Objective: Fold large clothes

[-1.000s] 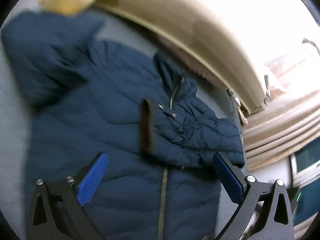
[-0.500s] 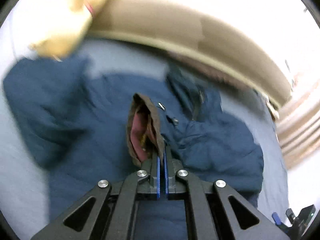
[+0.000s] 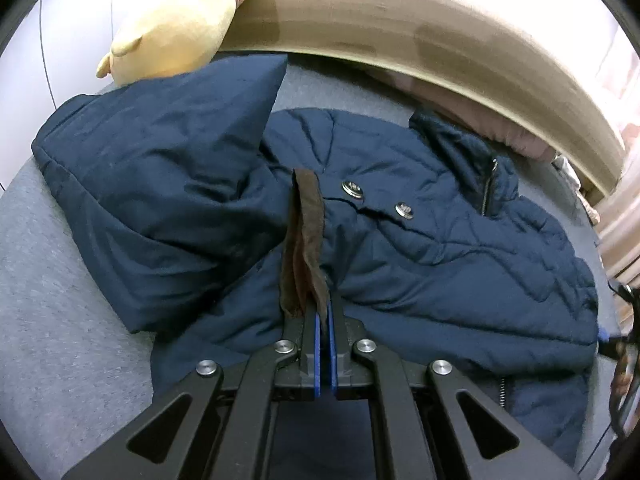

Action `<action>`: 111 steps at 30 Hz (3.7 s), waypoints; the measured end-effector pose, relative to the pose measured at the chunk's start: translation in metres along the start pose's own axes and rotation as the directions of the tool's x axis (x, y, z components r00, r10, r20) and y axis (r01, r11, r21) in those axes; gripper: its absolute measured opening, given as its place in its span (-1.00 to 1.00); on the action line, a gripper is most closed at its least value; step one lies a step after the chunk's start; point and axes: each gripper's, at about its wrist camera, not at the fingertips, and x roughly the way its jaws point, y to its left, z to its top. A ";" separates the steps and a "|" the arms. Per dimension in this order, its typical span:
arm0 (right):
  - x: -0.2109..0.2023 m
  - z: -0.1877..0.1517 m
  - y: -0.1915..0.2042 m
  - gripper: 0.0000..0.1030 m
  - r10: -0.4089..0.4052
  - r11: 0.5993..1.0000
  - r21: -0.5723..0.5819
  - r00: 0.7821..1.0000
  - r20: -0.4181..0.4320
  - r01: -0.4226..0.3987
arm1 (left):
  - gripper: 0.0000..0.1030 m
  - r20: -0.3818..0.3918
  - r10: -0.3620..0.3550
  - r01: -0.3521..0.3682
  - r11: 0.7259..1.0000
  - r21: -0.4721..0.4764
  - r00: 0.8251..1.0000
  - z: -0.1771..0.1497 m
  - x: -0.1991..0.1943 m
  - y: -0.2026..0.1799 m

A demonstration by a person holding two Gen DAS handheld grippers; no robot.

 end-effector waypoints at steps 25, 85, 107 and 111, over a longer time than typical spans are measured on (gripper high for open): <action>-0.035 -0.087 0.086 0.84 0.001 0.932 -0.361 0.997 0.078 0.027 | -0.87 -0.003 0.060 -0.059 0.994 0.092 0.998 0.002 0.035 -0.017; -0.138 -0.206 0.057 0.90 -0.166 0.871 -0.385 0.920 0.356 0.306 | -0.88 0.365 0.188 -0.034 0.920 -0.390 0.912 0.130 -0.104 0.251; -0.192 -0.210 0.022 0.90 -0.088 0.928 -0.299 0.909 0.407 0.224 | -0.89 0.546 -0.236 0.134 0.966 0.221 0.804 0.076 -0.216 -0.063; -0.199 -0.207 0.010 0.90 -0.079 0.939 -0.274 0.906 0.416 0.208 | -0.89 0.483 -0.290 0.174 0.947 0.271 0.826 0.060 -0.199 -0.113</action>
